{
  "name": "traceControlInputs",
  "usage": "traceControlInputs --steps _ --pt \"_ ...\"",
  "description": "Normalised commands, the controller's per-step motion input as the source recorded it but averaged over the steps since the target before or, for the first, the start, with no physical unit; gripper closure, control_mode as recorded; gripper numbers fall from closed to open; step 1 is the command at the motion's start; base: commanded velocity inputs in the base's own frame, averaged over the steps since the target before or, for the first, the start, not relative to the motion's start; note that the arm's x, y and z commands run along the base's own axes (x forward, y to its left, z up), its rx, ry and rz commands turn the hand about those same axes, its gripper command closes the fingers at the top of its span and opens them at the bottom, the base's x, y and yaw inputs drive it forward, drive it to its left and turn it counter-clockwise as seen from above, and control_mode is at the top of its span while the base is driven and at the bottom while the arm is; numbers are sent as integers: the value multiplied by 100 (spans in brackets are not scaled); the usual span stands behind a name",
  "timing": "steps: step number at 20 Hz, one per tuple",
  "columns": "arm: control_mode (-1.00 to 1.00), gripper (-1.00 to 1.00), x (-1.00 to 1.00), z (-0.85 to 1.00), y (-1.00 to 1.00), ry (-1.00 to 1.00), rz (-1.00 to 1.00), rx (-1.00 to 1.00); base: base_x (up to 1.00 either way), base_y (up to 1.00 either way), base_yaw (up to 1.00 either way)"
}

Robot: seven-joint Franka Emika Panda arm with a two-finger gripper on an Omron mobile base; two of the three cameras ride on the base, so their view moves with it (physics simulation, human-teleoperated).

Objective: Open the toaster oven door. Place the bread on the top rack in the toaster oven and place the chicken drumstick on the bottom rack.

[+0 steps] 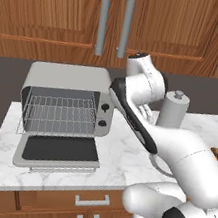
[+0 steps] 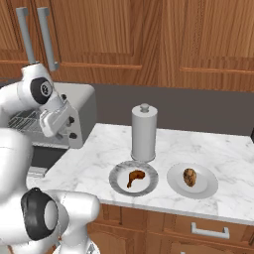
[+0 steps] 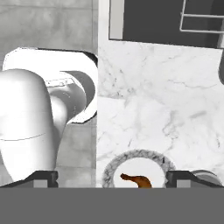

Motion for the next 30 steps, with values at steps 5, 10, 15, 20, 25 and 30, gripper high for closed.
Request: traceControlInputs --steps 5,10,15,20,25,30 --pt "-100 -100 0 23 -98 -2 -47 20 0 0 0" --pt "-100 -100 0 28 -98 0 -46 23 0 0 0" --pt "-100 -100 0 3 -98 2 -51 15 0 0 0" --pt "-100 -100 2 -1 -99 8 -58 8 0 0 0" --pt "-100 -100 33 -33 -96 16 -53 -2 0 0 0" --pt "-100 -100 30 -95 -89 6 -46 -13 0 0 0"
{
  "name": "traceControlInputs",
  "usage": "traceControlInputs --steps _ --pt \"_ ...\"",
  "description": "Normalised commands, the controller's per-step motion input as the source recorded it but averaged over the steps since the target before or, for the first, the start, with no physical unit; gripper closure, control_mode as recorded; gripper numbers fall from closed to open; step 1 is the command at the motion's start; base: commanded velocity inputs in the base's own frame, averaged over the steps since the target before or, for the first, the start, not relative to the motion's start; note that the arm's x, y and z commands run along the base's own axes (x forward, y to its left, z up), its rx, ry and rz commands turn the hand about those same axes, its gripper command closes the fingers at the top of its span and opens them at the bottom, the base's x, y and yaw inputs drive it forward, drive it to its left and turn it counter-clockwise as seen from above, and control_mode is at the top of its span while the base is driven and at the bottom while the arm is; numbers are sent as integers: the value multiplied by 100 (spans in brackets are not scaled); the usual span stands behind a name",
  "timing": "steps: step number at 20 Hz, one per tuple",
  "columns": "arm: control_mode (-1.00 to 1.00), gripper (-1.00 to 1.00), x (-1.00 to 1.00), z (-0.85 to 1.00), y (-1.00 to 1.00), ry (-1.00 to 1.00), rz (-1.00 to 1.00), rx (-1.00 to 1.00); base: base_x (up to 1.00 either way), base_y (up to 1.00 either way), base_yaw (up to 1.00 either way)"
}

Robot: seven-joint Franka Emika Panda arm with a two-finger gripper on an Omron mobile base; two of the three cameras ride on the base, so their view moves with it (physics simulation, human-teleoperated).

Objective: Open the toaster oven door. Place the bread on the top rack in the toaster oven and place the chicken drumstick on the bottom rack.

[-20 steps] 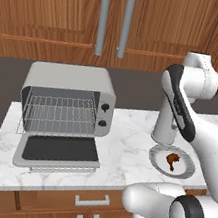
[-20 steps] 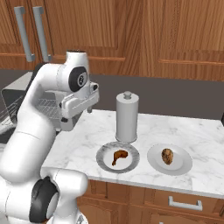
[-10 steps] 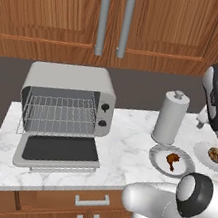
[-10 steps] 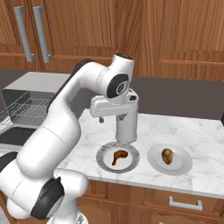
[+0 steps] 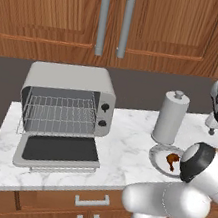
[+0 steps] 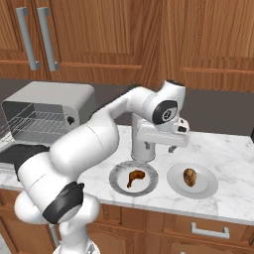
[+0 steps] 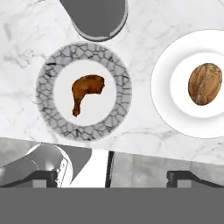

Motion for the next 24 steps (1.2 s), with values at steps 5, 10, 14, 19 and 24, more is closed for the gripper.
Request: traceControlInputs --steps 5,10,14,19,24 --pt "-100 -100 10 -97 -69 5 -35 -14 0 0 0" --pt "-100 -100 0 -72 -36 11 -8 -5 0 0 0" --pt "-100 -100 8 -35 -38 4 2 -1 0 0 0" --pt "-100 -100 31 -26 -11 4 3 0 0 0 0" --pt "-100 -100 15 -29 -11 1 7 0 0 0 0"
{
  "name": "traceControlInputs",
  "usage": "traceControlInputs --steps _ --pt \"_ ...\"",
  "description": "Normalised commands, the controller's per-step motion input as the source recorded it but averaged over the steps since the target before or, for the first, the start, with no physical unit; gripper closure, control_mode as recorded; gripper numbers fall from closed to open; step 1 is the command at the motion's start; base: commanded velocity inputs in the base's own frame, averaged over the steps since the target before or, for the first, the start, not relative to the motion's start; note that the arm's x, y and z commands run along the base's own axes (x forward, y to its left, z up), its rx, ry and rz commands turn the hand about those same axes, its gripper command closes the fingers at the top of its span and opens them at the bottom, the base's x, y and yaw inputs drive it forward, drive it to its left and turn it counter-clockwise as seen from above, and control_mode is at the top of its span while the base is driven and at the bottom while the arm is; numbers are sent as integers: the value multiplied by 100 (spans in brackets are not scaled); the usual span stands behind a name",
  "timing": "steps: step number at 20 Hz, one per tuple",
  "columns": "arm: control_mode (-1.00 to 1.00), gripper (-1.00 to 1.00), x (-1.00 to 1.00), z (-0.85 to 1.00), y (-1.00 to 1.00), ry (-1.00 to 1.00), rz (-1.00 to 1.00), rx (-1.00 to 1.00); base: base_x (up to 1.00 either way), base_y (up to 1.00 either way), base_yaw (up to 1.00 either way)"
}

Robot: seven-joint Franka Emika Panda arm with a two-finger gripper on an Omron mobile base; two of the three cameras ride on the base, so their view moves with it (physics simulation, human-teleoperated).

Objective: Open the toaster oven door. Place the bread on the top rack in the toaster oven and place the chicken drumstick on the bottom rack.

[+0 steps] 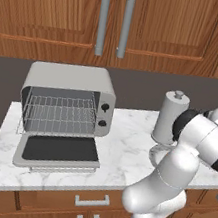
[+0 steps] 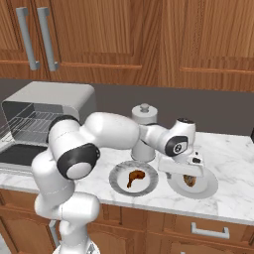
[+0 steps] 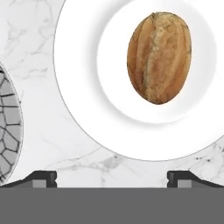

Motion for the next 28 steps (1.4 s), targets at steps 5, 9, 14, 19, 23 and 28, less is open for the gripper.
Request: traceControlInputs --steps 5,9,14,19,23,28 --pt "-100 -100 28 -3 -12 1 4 0 0 0 0" --pt "-100 -100 16 -24 -8 3 4 0 0 0 0" --pt "-100 -100 19 -22 -19 5 5 0 0 0 0" --pt "-100 -100 29 -9 -18 7 5 0 0 0 0" --pt "-100 -100 33 -11 -13 9 3 0 0 0 0" --pt "-100 -100 25 -27 -17 8 4 3 0 0 0"
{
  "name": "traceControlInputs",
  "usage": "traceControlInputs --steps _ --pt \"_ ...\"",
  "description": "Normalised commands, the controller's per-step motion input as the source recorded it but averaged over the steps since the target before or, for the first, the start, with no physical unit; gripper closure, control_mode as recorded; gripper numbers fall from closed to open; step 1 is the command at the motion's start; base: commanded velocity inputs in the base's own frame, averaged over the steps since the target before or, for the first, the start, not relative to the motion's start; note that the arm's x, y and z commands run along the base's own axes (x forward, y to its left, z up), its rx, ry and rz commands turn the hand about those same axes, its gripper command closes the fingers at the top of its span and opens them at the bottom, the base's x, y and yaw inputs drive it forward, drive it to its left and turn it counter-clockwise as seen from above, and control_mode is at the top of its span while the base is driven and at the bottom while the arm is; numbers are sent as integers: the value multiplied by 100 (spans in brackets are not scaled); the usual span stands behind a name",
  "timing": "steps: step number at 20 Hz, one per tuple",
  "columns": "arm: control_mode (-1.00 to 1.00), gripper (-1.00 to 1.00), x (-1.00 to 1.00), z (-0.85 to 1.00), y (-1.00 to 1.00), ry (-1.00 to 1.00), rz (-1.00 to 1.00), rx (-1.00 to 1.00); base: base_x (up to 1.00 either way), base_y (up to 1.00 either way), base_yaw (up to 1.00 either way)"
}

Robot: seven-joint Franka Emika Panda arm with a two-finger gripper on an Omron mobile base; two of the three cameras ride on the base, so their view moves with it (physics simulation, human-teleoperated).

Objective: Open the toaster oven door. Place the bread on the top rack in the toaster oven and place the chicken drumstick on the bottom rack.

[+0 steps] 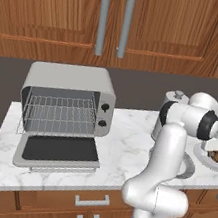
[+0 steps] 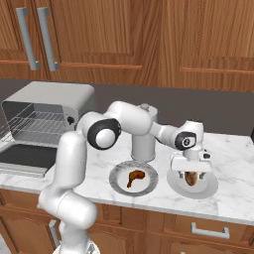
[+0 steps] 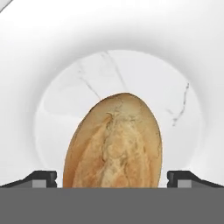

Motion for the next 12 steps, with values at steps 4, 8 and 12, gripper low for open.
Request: traceControlInputs --steps 4,8,12 --pt "-100 100 4 -26 -17 4 5 8 0 0 0" --pt "-100 100 -23 3 3 0 5 11 0 0 0" --pt "-100 100 -64 78 64 0 13 1 0 0 0"
